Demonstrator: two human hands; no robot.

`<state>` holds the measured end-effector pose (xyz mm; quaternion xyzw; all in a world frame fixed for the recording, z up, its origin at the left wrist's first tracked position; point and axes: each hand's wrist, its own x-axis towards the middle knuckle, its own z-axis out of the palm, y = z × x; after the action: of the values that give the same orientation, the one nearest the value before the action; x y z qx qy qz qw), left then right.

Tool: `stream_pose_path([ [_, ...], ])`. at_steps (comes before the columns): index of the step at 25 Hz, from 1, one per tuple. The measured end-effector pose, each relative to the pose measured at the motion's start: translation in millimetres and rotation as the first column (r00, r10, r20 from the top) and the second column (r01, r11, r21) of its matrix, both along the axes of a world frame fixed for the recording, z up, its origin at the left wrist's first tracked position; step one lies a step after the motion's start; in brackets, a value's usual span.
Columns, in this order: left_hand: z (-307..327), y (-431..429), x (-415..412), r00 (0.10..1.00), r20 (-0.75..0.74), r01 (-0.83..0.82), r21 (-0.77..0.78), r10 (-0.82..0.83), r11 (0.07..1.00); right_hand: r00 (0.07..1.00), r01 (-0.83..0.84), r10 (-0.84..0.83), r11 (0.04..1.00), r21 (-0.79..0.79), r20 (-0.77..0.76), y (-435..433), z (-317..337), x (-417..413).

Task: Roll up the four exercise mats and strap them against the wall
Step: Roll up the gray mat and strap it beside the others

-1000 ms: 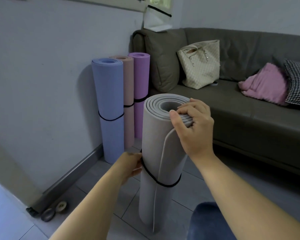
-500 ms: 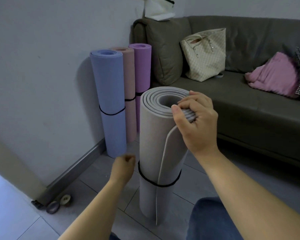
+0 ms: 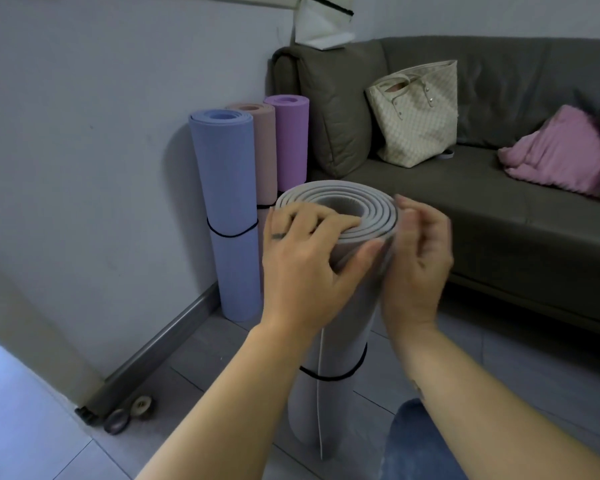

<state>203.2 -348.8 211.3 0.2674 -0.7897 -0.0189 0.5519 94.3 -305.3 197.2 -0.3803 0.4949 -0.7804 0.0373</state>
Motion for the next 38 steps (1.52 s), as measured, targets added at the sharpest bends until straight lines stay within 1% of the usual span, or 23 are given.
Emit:
stream_pose_path([
  [1,-3,-4,0,1.0,-0.025,-0.016,-0.016,0.016,1.0,0.959,0.009,-0.02,0.999,0.041,0.283,3,-16,-3],
  [2,-6,-7,0,0.999,-0.045,-0.025,-0.018,0.024,1.0,0.883,-0.004,-0.089,0.98,0.198,0.461,8,-39,-5],
  [3,-7,-9,-1,0.998,-0.057,-0.03,-0.022,0.029,0.999,0.84,-0.065,-0.163,0.917,0.395,0.518,13,-67,-7],
  [4,-7,-10,-2,0.998,-0.064,-0.032,-0.03,0.03,0.999,0.806,-0.175,-0.191,0.827,0.534,0.56,19,-94,-7],
  [5,-7,-10,-4,0.997,-0.066,-0.028,-0.037,0.026,0.999,0.76,-0.281,-0.204,0.753,0.595,0.617,23,-114,-3],
  [7,-5,-12,-10,0.997,-0.076,-0.017,-0.039,0.014,0.999,0.688,-0.398,-0.194,0.705,0.587,0.699,29,-136,1],
  [10,-5,-16,-12,0.996,-0.089,-0.022,-0.034,0.019,0.999,0.633,-0.453,-0.165,0.714,0.535,0.756,31,-129,-1],
  [13,-5,-20,-10,0.996,-0.084,-0.035,-0.025,0.033,0.999,0.405,-0.576,-0.114,0.739,0.349,0.907,31,-123,-3],
  [14,-5,-20,-9,0.996,-0.077,-0.039,-0.02,0.037,0.999,0.366,-0.589,-0.111,0.741,0.322,0.924,33,-123,-1],
  [21,-5,-11,-1,0.999,-0.025,-0.027,-0.014,0.027,1.0,0.279,-0.552,-0.138,0.787,0.276,0.95,49,-120,31],
  [23,-2,-13,6,0.999,0.017,-0.038,0.005,0.038,0.999,0.341,-0.594,-0.155,0.729,0.34,0.927,48,-114,26],
  [25,4,-12,16,0.99,0.128,-0.058,0.021,0.055,0.998,0.532,-0.55,-0.182,0.668,0.501,0.827,44,-106,14],
  [27,18,-7,22,0.943,0.331,-0.076,0.111,0.035,0.991,0.744,-0.389,-0.165,0.681,0.62,0.648,36,-86,-5],
  [28,28,-6,26,0.889,0.458,-0.096,0.164,0.01,0.982,0.843,-0.294,-0.132,0.699,0.652,0.522,31,-69,-15],
  [29,37,-7,29,0.818,0.575,-0.115,0.197,-0.02,0.974,0.935,-0.189,-0.083,0.71,0.679,0.346,25,-48,-25],
  [30,48,-10,33,0.742,0.668,-0.119,0.221,-0.061,0.968,0.992,-0.082,-0.011,0.714,0.695,0.128,19,-25,-34],
  [31,59,-10,39,0.666,0.737,-0.112,0.248,-0.113,0.962,0.992,0.016,0.073,0.728,0.686,-0.1,14,-3,-40],
  [32,69,-9,48,0.607,0.779,-0.095,0.266,-0.156,0.959,0.936,0.091,0.159,0.751,0.654,-0.314,11,21,-40],
  [33,76,-10,59,0.553,0.812,-0.076,0.269,-0.184,0.96,0.834,0.145,0.241,0.773,0.618,-0.497,8,38,-38],
  [34,81,-11,69,0.501,0.844,-0.055,0.249,-0.189,0.967,0.688,0.201,0.313,0.785,0.586,-0.655,6,49,-36],
  [35,86,-13,82,0.44,0.885,-0.026,0.181,-0.152,0.983,0.507,0.258,0.376,0.792,0.553,-0.776,4,58,-33],
  [37,93,-17,110,0.341,0.938,0.072,-0.091,0.061,0.993,0.16,0.305,0.46,0.819,0.487,-0.874,-2,73,-23],
  [38,97,-22,124,0.333,0.927,0.141,-0.227,0.17,0.964,0.063,0.294,0.477,0.83,0.473,-0.876,-7,83,-16],
])
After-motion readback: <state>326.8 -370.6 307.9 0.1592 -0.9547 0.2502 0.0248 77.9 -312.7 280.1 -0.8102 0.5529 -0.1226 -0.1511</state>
